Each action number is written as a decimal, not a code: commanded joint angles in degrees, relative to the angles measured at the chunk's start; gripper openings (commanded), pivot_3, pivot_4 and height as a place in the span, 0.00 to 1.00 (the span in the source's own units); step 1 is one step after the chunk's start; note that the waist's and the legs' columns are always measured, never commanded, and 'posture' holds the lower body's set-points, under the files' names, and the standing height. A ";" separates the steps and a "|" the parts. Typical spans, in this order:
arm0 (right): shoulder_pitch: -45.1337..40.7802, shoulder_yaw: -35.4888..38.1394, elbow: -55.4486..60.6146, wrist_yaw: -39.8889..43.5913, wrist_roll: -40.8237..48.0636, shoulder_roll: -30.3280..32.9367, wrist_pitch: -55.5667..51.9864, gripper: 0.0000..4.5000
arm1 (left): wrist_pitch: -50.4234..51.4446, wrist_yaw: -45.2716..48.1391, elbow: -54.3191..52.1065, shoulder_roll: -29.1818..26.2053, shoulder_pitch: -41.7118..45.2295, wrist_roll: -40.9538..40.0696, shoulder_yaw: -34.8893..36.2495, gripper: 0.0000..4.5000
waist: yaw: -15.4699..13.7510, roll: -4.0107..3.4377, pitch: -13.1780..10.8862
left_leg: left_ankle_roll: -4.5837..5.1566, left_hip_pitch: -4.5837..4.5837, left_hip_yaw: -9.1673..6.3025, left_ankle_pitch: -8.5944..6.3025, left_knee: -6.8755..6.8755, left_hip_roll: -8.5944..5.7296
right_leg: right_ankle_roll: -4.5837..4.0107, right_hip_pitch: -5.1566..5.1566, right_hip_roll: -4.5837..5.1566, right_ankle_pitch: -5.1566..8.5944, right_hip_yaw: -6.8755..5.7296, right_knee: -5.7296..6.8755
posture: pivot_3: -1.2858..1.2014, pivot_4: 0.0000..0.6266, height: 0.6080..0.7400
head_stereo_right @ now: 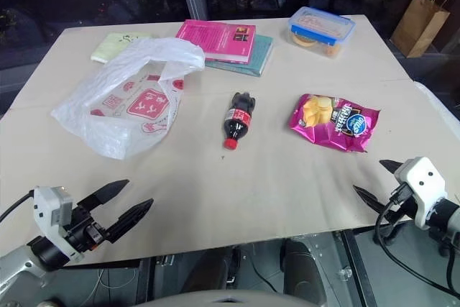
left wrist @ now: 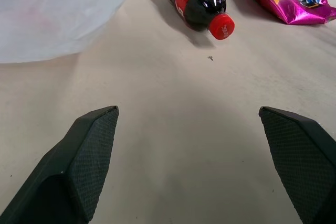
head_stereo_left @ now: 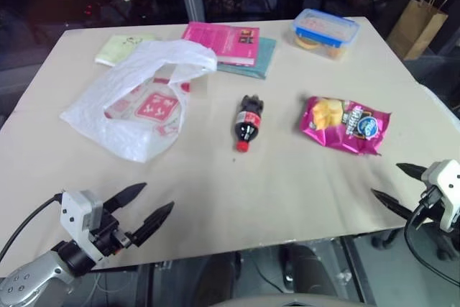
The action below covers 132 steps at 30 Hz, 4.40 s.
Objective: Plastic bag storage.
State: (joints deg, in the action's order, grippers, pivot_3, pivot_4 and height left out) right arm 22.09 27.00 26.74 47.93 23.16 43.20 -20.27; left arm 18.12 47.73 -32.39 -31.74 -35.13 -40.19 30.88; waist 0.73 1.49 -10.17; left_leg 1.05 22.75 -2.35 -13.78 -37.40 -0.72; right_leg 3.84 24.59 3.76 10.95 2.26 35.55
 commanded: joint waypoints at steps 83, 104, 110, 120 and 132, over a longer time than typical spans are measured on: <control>-70.36 -27.77 -23.78 -41.82 -3.54 -48.35 -52.36 1.00 | 52.34 -31.46 4.46 3.81 66.96 6.50 -2.27 0.00 | 0.32 0.34 -0.11 | -0.06 0.05 -0.62 -0.01 -0.03 -0.26 | -0.15 0.13 -0.19 -0.35 -0.11 0.45 | 0.52 0.24 1.00; -74.97 -39.93 -52.03 -42.38 -14.75 -47.41 -36.13 0.71 | 54.47 -33.11 4.88 -0.27 68.14 -0.11 1.04 0.00 | 1.60 0.22 0.09 | -0.40 -0.09 -0.86 0.19 0.06 -0.42 | -0.17 0.05 -0.16 -0.36 -0.29 0.61 | 0.52 0.24 1.00; -70.62 -42.60 -34.40 -31.45 -11.57 -40.84 -33.21 0.71 | 57.04 -32.26 7.00 -0.08 69.49 -5.84 4.41 0.00 | 0.76 0.17 0.07 | -0.54 -0.01 -1.13 0.28 0.04 -0.50 | -0.18 -0.14 -0.10 -0.35 -0.74 0.54 | 0.52 0.24 1.00; -72.99 -46.69 -19.01 -18.20 -5.50 -34.64 -39.84 0.71 | 63.69 -29.19 7.60 -1.36 72.55 -19.42 3.18 0.00 | 2.25 0.12 -0.01 | -0.59 0.13 -1.19 0.31 0.29 -0.30 | -0.20 0.14 -0.22 -0.34 -0.77 0.47 | 0.52 0.24 1.00; -75.08 -43.18 -23.74 -19.51 -6.08 -35.20 -39.58 0.71 | 62.28 -37.72 6.39 1.63 70.91 -30.35 0.15 0.00 | 1.55 0.12 -0.01 | -0.62 0.17 -1.23 0.33 0.27 -0.44 | -0.20 0.13 -0.09 -0.35 -0.75 0.43 | 0.52 0.24 1.00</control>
State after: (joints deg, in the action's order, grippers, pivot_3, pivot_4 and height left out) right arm -51.70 -19.02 1.04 28.96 16.90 8.30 -60.61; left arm 82.08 11.09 -25.49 -29.75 35.74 -68.73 30.91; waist 2.28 1.61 -10.18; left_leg 0.42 22.93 -3.57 -13.45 -37.13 -1.17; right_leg 3.63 24.72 3.68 10.60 1.52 35.98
